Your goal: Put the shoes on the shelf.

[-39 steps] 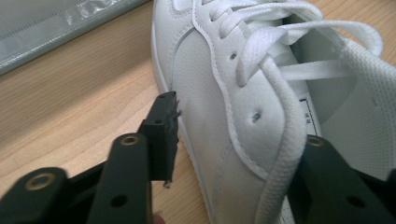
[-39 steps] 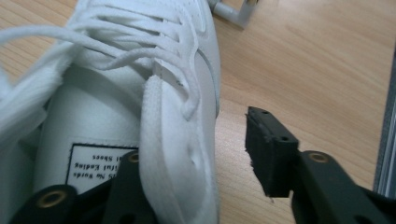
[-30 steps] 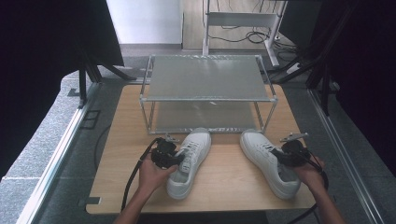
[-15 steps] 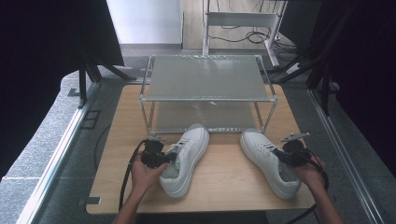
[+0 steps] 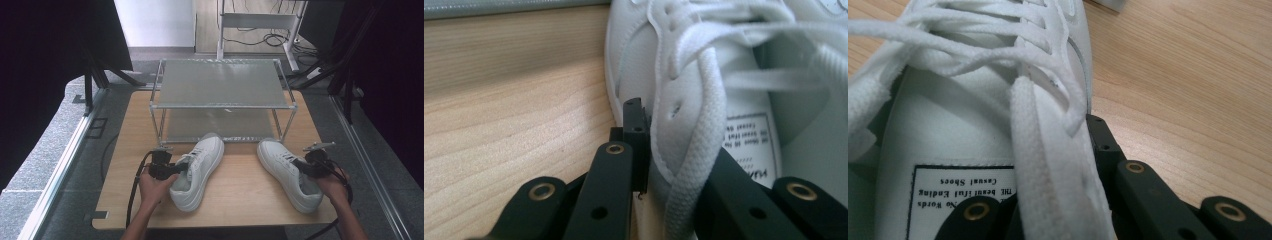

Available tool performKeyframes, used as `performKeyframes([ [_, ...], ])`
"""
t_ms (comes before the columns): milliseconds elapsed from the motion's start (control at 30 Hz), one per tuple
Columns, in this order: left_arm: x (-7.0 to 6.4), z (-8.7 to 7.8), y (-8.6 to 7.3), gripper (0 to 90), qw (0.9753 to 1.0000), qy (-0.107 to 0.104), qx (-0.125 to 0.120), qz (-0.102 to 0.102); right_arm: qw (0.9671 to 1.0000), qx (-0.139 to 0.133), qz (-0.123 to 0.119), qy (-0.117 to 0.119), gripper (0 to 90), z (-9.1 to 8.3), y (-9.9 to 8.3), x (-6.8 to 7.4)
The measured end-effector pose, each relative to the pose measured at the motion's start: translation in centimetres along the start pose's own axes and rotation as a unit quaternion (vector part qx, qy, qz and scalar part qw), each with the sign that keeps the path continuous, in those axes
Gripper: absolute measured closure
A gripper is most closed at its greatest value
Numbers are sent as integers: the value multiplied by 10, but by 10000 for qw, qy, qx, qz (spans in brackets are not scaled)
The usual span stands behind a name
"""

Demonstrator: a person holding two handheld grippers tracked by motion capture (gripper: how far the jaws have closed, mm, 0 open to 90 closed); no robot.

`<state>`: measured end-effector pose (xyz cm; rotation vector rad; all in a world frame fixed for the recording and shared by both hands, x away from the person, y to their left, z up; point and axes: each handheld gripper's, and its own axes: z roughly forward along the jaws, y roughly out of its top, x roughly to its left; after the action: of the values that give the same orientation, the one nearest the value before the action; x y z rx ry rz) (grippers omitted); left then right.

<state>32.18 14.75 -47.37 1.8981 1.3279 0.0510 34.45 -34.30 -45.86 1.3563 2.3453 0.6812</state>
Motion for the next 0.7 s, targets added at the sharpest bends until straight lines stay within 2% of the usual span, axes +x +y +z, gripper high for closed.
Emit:
performKeyframes([
  [233, -2, 0, 1, 842, 10000, -29, -61, -35, 9998, -187, -104, 39, 866, -4, -1, 6],
  [267, -2, -1, 1, 842, 9998, -166, -96, -108, 9997, -220, -90, 57, 866, -6, -2, 6],
  [300, -2, -1, 1, 842, 9998, -166, -96, -108, 9997, -220, -90, 57, 866, -6, -2, 6],
  [367, -3, -3, 2, 842, 9993, -312, -142, -149, 9994, -320, -35, 109, 866, -9, -3, 5],
  [467, -7, -12, 6, 841, 9980, -525, -306, -160, 9976, -587, 181, 317, 866, -18, -7, 2],
  [500, -7, -12, 6, 840, 9980, -525, -306, -160, 9976, -587, 181, 317, 866, -18, -7, 2],
  [600, -9, -20, 8, 839, 9955, -776, -491, -242, 9951, -774, 340, 510, 866, -26, -9, 0],
  [633, -10, -26, 9, 839, 9933, -932, -623, -292, 9931, -898, 413, 628, 866, -31, -11, -2],
  [700, -11, -29, 10, 839, 9924, -988, -671, -310, 9920, -951, 454, 693, 866, -34, -12, -2],
])
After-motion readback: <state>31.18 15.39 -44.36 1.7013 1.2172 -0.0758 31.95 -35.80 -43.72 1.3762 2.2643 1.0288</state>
